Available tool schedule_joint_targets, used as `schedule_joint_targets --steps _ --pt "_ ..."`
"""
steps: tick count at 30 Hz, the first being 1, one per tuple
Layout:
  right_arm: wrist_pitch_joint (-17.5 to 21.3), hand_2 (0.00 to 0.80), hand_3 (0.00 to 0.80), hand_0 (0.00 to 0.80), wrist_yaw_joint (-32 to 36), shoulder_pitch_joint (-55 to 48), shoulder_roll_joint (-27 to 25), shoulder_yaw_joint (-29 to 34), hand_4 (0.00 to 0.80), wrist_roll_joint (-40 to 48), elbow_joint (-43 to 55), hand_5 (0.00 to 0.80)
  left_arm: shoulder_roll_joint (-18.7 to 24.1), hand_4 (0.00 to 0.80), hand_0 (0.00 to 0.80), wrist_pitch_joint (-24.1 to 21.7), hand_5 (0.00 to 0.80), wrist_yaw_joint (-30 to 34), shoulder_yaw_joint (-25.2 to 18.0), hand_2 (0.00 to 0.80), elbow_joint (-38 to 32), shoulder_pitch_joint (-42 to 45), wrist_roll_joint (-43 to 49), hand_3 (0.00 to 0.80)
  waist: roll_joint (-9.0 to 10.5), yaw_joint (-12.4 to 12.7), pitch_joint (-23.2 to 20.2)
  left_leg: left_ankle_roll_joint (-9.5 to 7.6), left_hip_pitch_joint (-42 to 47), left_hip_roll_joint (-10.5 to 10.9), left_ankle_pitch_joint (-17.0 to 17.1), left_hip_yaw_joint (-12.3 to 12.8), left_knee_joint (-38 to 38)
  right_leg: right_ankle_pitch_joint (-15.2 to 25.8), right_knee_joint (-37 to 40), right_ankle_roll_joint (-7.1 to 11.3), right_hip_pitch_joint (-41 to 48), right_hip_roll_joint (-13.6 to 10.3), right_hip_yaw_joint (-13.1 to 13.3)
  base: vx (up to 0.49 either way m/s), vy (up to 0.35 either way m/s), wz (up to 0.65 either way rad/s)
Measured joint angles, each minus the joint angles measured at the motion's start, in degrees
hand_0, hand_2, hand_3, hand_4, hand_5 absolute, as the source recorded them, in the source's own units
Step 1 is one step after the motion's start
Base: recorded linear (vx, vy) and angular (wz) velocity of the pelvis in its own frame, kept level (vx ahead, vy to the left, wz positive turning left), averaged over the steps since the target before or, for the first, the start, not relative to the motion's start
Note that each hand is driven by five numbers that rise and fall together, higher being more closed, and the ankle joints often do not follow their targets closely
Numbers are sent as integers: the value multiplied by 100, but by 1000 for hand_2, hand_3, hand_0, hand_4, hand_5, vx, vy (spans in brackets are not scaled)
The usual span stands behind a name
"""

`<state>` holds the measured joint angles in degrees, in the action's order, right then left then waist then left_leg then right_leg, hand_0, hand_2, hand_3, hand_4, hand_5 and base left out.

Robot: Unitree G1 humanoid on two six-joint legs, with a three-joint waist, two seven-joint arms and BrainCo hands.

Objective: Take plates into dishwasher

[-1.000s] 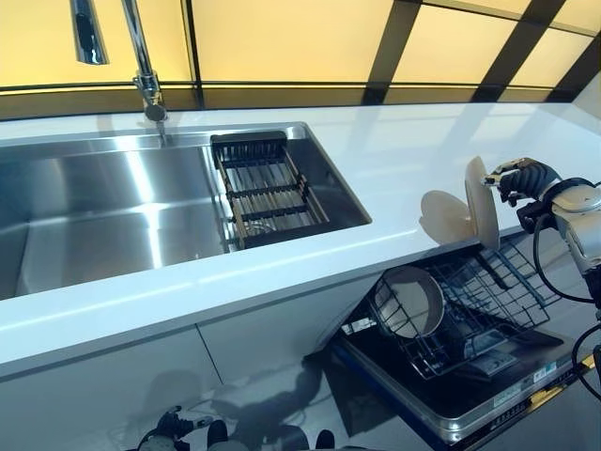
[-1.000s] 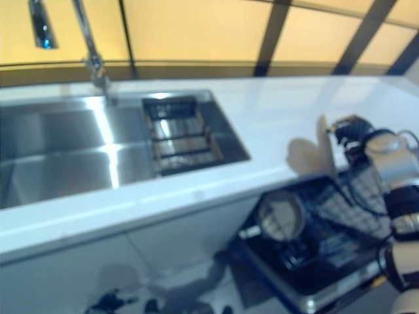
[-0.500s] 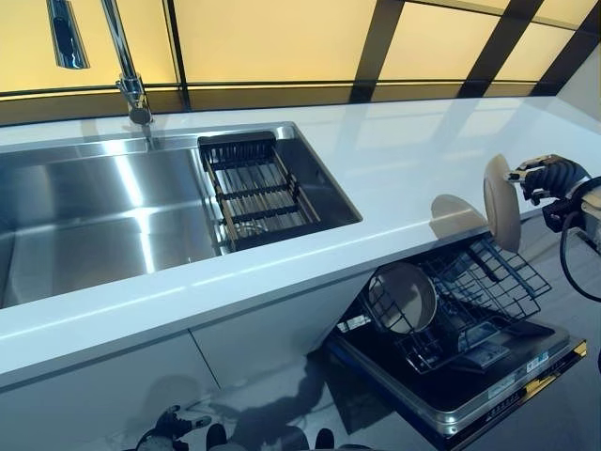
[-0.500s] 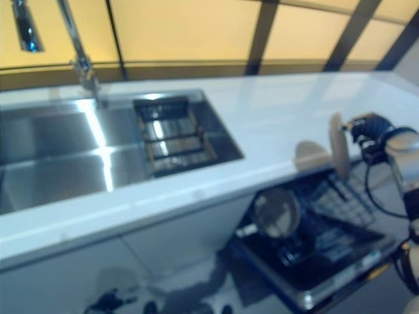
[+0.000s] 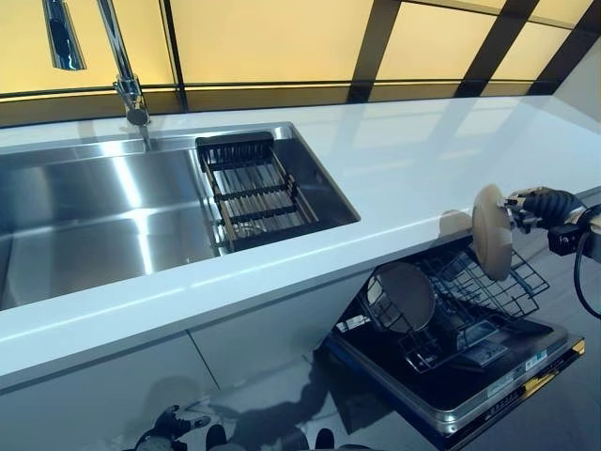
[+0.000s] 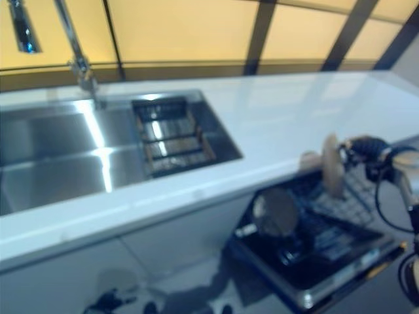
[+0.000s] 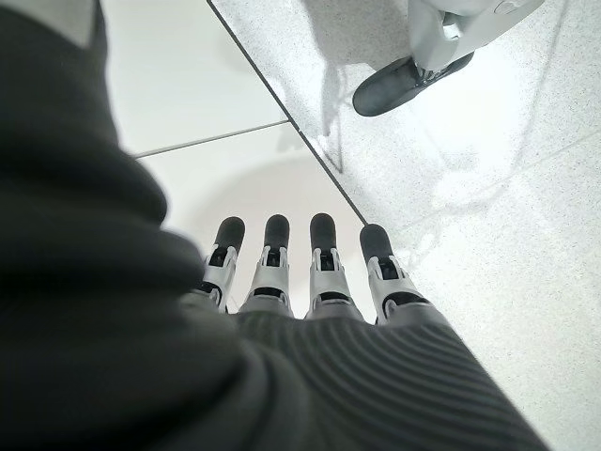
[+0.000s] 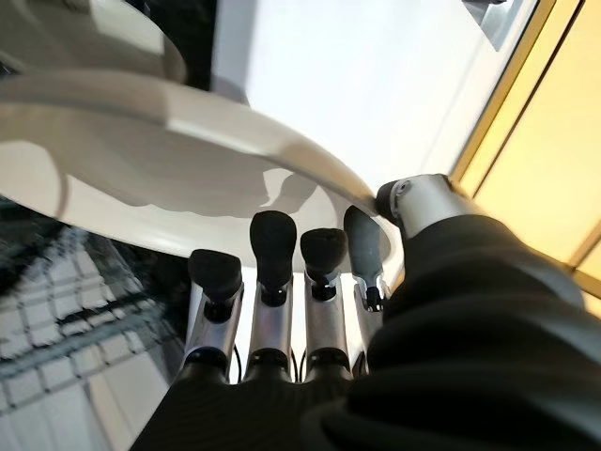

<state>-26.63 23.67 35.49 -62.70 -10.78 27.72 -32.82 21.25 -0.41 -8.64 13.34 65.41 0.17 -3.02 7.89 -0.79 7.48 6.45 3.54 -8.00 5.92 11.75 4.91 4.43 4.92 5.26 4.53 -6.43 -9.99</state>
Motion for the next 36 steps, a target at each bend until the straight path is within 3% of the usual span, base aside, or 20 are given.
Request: schedule_joint_targets --steps 15,36 --pt "3 800 800 800 531 -559 0 380 800 -16 -221 800 8 0 0 -26 0 14 0 0 11 88 0 0 3 -21 -41 -4 -6 -11 -6 42 0 3 1 1 -34 8 18 0 0 0" --pt "390 800 800 800 2469 -1060 14 346 800 -1253 -385 800 58 0 0 -40 0 57 -114 0 14 94 17 0 15 -1 -49 -3 -20 -16 -7 56 1 -5 13 17 -69 12 28 0 0 0"
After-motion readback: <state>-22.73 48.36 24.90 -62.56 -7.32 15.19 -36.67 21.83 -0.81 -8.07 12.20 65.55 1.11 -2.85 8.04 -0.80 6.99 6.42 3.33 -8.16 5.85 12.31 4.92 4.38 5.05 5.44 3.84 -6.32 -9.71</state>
